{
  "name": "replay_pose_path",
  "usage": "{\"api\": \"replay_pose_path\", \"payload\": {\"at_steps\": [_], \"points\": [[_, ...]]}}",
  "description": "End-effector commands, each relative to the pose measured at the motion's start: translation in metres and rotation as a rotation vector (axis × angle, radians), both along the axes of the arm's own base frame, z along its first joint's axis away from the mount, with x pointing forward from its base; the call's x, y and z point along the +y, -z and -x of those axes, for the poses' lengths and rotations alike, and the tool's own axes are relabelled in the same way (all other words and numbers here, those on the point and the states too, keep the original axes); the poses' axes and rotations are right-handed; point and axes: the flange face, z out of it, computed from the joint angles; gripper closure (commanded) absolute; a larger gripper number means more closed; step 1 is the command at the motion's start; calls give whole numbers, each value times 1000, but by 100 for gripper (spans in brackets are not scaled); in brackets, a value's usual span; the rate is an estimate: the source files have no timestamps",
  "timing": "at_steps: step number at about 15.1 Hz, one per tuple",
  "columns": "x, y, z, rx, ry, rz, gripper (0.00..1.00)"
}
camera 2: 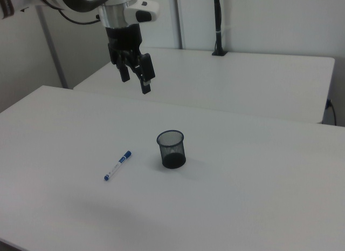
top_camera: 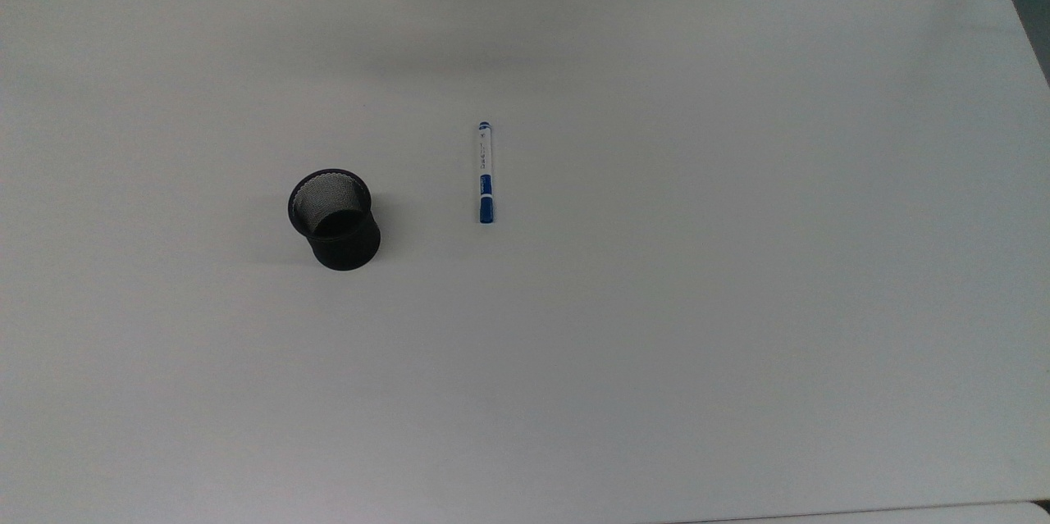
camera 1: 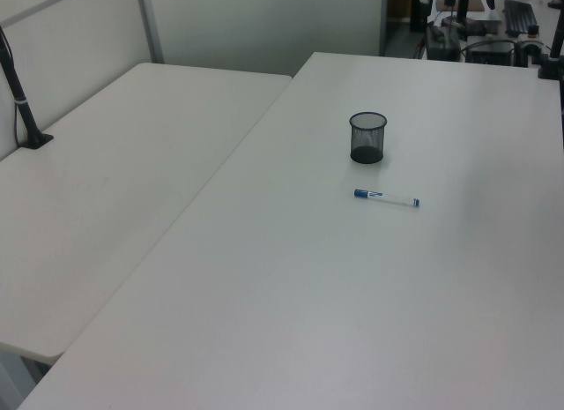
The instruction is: Insert the marker
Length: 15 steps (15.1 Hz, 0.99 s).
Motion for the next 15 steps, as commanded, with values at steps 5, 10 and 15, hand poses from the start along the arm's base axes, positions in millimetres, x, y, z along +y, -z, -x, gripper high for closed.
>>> {"api": "replay_pose_path", "payload": {"at_steps": [5,10,15], "points": [[3,-6,11,23,-38,-24,0],[4,-5,10,28,-42,-25,0],[14,-2,8,34,-60,-26,0]]}}
